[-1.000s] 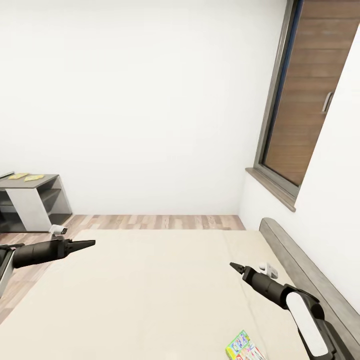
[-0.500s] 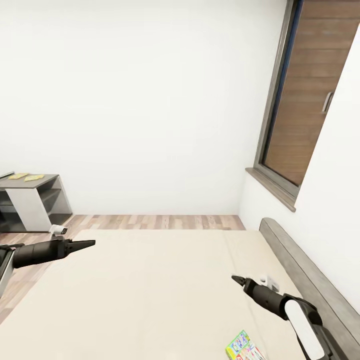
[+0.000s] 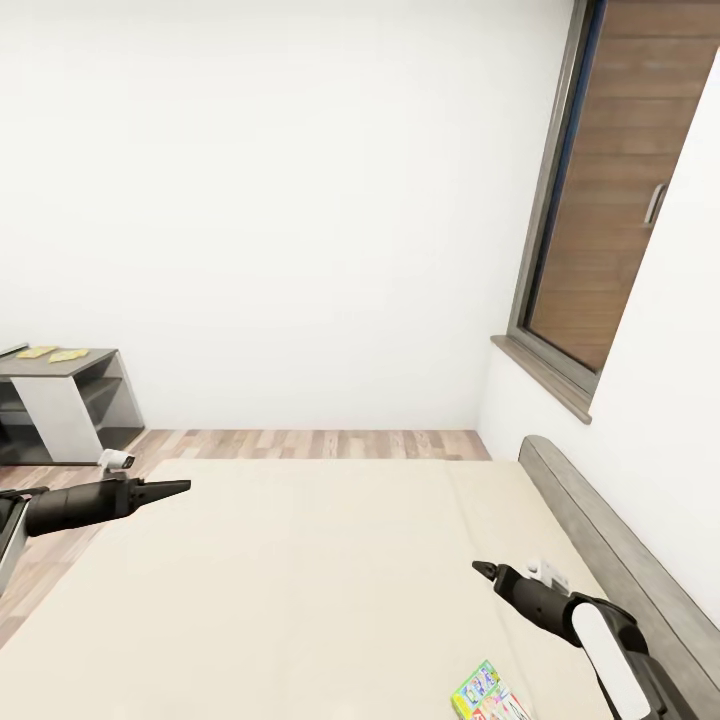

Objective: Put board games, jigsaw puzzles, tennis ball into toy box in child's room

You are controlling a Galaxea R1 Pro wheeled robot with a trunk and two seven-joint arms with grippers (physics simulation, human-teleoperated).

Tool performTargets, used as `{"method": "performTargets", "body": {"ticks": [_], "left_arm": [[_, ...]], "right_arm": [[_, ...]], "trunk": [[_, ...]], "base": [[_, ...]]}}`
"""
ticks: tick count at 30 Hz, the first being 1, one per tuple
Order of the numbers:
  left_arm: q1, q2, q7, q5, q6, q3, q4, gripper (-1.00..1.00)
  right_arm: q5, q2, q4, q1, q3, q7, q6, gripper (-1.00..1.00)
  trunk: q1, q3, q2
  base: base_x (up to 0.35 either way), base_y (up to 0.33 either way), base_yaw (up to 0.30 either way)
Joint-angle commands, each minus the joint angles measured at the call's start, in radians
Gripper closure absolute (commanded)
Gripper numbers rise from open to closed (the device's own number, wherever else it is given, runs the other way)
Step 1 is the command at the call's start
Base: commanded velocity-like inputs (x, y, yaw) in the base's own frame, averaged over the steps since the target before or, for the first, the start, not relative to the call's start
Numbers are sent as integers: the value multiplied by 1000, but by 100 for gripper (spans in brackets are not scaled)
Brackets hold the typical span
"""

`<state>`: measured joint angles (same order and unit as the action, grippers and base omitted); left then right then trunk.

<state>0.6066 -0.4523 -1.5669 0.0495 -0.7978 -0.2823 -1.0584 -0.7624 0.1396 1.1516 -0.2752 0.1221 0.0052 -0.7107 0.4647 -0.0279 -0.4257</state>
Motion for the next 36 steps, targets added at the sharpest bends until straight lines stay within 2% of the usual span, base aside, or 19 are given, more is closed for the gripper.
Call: {"method": "performTargets", "body": {"ticks": [1,27,36], "left_arm": [[1,0,-4,0,-11,0,0,-100],[1,0,-4,0,-11,0,0,-100],[1,0,-4,0,-11,0,0,-100]], "right_arm": [[-2,-1,1,-1,2,1,-5,-100],[-7,-5,12,1,-6,10,-6,-100],[-8,-5,13,1,-7,10,-6,-100]], "trunk": [[1,-2,-2],[1,-2,-2],[1,-2,-2]], "base": [[0,0,0],[0,-1,0],[0,-98,0]]}}
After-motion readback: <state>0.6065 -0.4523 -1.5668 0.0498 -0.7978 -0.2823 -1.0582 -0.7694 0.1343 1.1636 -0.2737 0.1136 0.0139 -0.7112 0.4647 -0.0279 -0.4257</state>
